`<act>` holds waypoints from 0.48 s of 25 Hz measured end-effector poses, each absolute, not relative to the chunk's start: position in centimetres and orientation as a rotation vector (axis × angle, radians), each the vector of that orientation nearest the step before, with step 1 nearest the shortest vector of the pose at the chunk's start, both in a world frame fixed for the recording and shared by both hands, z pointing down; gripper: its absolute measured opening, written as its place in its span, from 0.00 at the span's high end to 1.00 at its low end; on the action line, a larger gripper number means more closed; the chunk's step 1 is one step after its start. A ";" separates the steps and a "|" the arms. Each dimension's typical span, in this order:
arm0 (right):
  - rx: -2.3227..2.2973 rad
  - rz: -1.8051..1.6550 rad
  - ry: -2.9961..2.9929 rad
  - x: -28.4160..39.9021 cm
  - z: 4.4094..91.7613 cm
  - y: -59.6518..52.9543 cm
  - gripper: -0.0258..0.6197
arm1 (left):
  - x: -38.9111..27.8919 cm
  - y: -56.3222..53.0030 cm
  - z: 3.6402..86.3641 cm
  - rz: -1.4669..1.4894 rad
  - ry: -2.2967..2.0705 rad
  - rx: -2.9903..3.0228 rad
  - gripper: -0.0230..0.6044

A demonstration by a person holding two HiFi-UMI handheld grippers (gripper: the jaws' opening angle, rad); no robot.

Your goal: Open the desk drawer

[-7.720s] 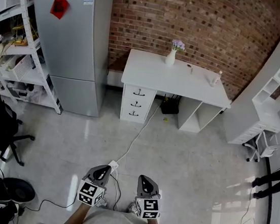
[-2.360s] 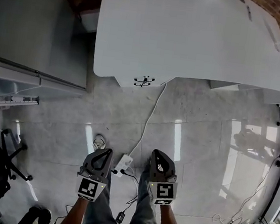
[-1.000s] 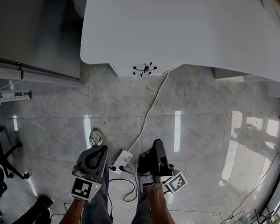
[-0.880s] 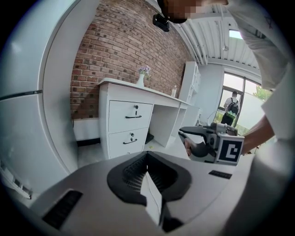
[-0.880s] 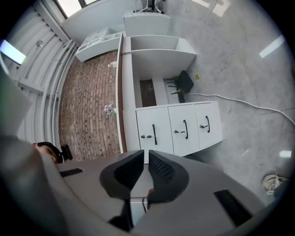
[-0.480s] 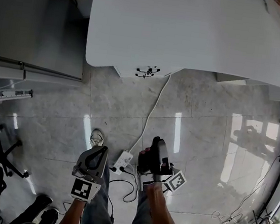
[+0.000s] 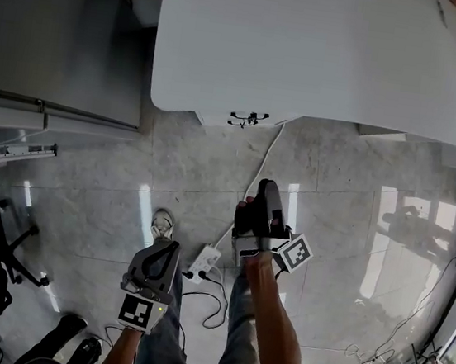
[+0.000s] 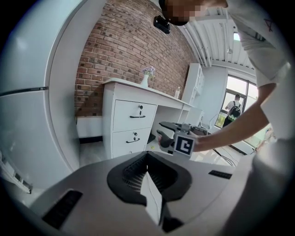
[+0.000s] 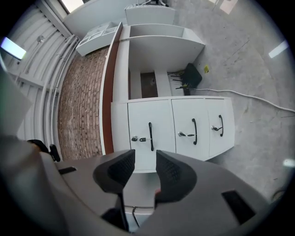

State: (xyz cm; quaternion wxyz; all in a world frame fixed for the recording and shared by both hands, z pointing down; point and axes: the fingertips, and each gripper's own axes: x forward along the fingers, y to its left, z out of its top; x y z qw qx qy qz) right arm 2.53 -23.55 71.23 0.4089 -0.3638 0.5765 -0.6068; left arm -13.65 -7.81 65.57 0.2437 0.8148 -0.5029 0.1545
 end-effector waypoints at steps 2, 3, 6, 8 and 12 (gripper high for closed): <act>-0.913 -1.519 1.480 2.0 71.5 -25.9 0.72 | -13.7 -7.7 65.6 0.420 -1.372 2.215 0.94; -0.914 -1.513 1.497 1.7 71.6 -27.1 0.72 | -13.7 -7.6 65.6 0.417 -1.372 2.211 0.94; -0.906 -1.489 1.520 1.1 71.4 -30.5 0.72 | -13.7 -7.5 65.7 0.406 -1.373 2.196 0.94; -0.905 -1.485 1.517 0.6 71.4 -32.4 0.72 | -13.8 -7.5 65.6 0.405 -1.374 2.191 0.94; -0.925 -1.482 1.491 0.4 71.9 -35.6 0.72 | -14.1 -7.8 65.4 0.401 -1.383 2.188 0.94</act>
